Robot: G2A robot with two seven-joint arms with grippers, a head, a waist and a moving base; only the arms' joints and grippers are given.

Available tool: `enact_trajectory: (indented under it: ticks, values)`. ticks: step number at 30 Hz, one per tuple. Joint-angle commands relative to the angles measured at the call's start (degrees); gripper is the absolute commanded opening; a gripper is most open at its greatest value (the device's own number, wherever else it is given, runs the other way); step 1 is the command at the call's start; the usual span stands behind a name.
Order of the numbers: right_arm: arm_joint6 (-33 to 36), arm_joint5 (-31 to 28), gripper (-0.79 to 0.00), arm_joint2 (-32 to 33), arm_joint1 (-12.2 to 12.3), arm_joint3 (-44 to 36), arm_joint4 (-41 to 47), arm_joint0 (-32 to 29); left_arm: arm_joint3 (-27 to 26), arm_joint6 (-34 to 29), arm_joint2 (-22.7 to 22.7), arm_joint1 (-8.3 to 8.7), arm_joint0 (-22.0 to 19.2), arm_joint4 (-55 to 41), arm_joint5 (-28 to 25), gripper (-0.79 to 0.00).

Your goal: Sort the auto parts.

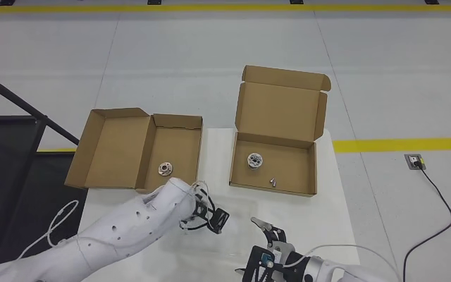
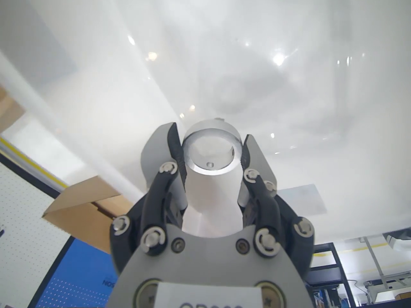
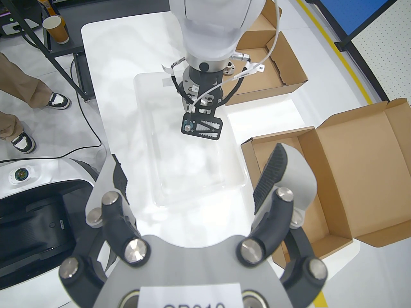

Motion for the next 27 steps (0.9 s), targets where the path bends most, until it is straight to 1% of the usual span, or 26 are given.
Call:
enact_trajectory:
  ticks: [1, 3, 7, 9, 12, 15, 17, 19, 21, 27]
  values:
    - [0.0, 0.0, 0.0, 0.0, 0.0, 0.0, 0.0, 0.0, -4.87, -5.16, -1.84, 1.62, 1.11, -1.44, 0.18, -0.785]
    - [0.0, 0.0, 0.0, 0.0, 0.0, 0.0, 0.0, 0.0, -9.38, -9.63, -3.67, 3.29, 2.61, -2.75, 1.59, -0.785]
    - [0.0, 0.0, 0.0, 0.0, 0.0, 0.0, 0.0, 0.0, -15.52, -15.01, -6.41, 7.36, 5.09, -3.28, 6.97, -0.785]
    - [0.0, 0.0, 0.0, 0.0, 0.0, 0.0, 0.0, 0.0, -17.23, -17.17, -7.74, 9.48, 6.08, -3.79, 9.12, -0.785]
    - [0.0, 0.0, 0.0, 0.0, 0.0, 0.0, 0.0, 0.0, -18.69, -17.94, -10.11, 12.36, 6.83, -5.51, 9.9, -0.785]
    - [0.0, 0.0, 0.0, 0.0, 0.0, 0.0, 0.0, 0.0, -19.56, -17.62, -13.17, 14.8, 7.37, -7.11, 9.59, -0.785]
    - [0.0, 0.0, 0.0, 0.0, 0.0, 0.0, 0.0, 0.0, -20.0, -17.48, -15.49, 16.14, 7.99, -7.7, 9.45, -0.785]
    - [0.0, 0.0, 0.0, 0.0, 0.0, 0.0, 0.0, 0.0, -20.19, -17.04, -17.73, 17.19, 8.9, -8.12, 9.66, -0.785]
    - [0.0, 0.0, 0.0, 0.0, 0.0, 0.0, 0.0, 0.0, -20.44, -15.08, -19.56, 18.02, 10.08, -8.71, 9.84, -0.785]
    - [0.0, 0.0, 0.0, 0.0, 0.0, 0.0, 0.0, 0.0, -20.44, -15.08, -19.56, 18.02, 10.08, -8.71, 9.84, -0.785]
